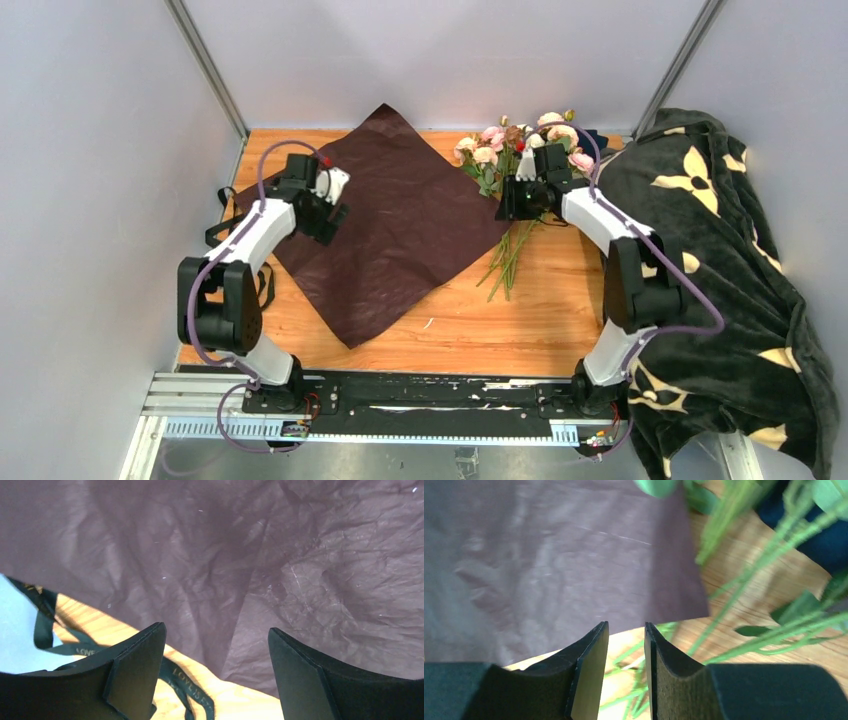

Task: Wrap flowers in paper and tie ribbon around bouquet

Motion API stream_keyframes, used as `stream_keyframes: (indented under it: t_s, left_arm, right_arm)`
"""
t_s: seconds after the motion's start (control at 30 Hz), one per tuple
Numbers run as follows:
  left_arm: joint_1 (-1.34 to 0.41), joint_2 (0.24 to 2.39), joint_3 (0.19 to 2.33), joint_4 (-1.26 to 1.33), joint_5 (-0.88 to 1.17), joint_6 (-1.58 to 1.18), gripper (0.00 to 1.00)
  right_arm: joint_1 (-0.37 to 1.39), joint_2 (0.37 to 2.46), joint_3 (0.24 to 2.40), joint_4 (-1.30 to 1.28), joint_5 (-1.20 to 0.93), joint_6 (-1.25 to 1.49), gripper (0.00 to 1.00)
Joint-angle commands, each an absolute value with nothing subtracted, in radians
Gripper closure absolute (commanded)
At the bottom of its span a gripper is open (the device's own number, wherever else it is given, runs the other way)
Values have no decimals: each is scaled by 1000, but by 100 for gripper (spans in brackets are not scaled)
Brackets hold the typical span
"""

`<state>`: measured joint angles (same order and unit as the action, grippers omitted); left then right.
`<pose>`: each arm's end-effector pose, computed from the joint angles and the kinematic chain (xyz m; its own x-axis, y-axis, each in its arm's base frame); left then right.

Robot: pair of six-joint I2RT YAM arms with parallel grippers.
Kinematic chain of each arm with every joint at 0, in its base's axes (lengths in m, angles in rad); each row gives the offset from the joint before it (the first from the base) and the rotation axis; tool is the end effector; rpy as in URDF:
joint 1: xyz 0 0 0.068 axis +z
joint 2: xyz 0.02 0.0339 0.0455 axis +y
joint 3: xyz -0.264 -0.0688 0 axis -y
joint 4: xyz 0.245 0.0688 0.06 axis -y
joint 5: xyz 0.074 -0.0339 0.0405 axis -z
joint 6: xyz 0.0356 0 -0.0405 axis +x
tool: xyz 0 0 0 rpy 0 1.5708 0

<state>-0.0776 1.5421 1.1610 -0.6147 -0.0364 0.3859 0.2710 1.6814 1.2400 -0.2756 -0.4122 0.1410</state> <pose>0.3209 -0.0237 0.2500 -0.7534 0.4359 -0.4923 0.3684 0.9000 0.2330 0.3591 0.1146 0.2554 -0.7022 -0.0615 -0.7093 -0.4419 0.8187 0.3666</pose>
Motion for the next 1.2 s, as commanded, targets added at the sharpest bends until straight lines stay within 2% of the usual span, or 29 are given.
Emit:
stream_keyframes:
  t_s: [0.0,0.3,0.8,0.87,0.9,0.93,1.07,1.17]
  left_arm:
    - [-124,1603,1095,-519,-134,451,18]
    - [-130,1681,991,-452,-228,480,18]
    - [-130,1664,950,-430,-203,476,17]
    - [-130,1666,950,-430,-200,476,17]
    - [-130,1666,952,-430,-199,474,17]
    - [-130,1666,952,-432,-199,473,17]
    - [-130,1659,950,-437,-199,474,17]
    - [-130,1653,952,-436,-198,474,17]
  right_arm:
    - [196,1794,1316,-383,-358,133,62]
    - [152,1986,1505,-482,-315,49,56]
    - [152,2070,1644,-583,-274,-9,47]
    - [150,2069,1632,-583,-316,-23,51]
    - [150,2068,1629,-586,-338,-18,60]
    - [151,2065,1625,-591,-357,-14,64]
    - [142,2042,1597,-594,-388,-6,67]
    - [132,2030,1584,-597,-406,36,82]
